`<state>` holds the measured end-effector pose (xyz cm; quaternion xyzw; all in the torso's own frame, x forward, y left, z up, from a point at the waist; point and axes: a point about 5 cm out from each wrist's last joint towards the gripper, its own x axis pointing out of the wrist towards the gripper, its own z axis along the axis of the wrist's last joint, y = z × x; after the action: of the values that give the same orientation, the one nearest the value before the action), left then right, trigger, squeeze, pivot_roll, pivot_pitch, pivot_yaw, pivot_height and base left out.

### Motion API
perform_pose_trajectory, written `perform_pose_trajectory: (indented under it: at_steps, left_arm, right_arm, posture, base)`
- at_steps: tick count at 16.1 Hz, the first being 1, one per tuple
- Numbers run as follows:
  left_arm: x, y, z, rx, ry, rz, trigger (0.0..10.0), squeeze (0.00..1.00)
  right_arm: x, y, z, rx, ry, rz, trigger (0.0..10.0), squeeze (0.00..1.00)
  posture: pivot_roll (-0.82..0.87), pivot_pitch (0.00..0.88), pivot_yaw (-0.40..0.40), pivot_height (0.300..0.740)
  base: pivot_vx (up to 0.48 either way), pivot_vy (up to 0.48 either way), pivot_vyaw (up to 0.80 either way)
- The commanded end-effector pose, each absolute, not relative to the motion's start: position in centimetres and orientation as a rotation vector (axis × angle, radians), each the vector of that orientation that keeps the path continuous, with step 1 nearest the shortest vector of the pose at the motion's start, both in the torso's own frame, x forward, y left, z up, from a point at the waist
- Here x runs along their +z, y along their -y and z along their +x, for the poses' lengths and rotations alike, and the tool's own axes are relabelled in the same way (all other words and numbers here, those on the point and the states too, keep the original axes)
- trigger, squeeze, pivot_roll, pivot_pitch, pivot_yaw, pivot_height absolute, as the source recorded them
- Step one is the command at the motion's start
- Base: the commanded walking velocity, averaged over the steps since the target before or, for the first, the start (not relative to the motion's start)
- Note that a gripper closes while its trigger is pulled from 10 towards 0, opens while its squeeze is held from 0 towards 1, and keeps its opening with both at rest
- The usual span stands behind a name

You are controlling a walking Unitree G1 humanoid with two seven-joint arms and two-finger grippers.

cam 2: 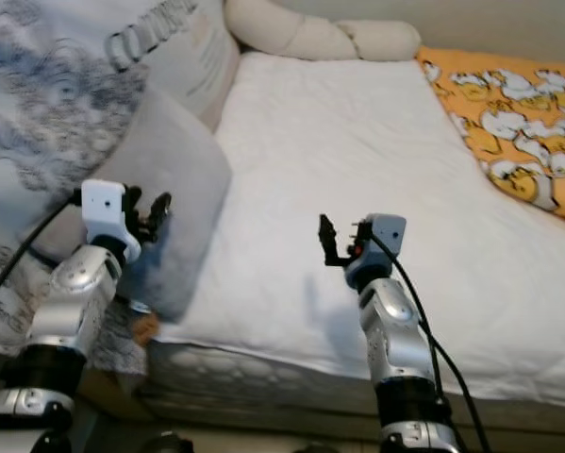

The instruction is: Clean up the room

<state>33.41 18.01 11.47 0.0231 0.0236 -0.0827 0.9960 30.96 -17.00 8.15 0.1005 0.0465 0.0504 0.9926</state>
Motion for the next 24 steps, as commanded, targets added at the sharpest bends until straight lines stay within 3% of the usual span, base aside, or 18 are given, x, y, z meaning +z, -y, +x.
perform_pose_trajectory:
  at_steps: [1,9,24]
  left_arm:
    - [11.2,-18.5,33.1,-0.147,-0.068,0.061,10.0,0.58]
    - [9.8,-18.8,32.4,-0.121,-0.122,0.111,10.0,0.58]
    - [8.8,-19.1,31.9,-0.070,-0.154,0.127,10.0,0.59]
  right_arm:
    - [8.5,17.4,31.2,0.040,-0.054,0.131,10.0,1.00]
    - [8.2,18.3,31.0,-0.056,-0.048,0.137,10.0,1.00]
    - [6.7,18.4,30.4,-0.065,-0.119,0.109,10.0,1.00]
  posture:
    - [0.03,0.000,-0.027,0.740]
    - [0.02,0.000,-0.022,0.740]
    - [0.02,0.000,-0.027,0.740]
  base:
    - [0.000,-0.480,0.00]
    - [0.000,-0.480,0.00]
    - [0.000,-0.480,0.07]
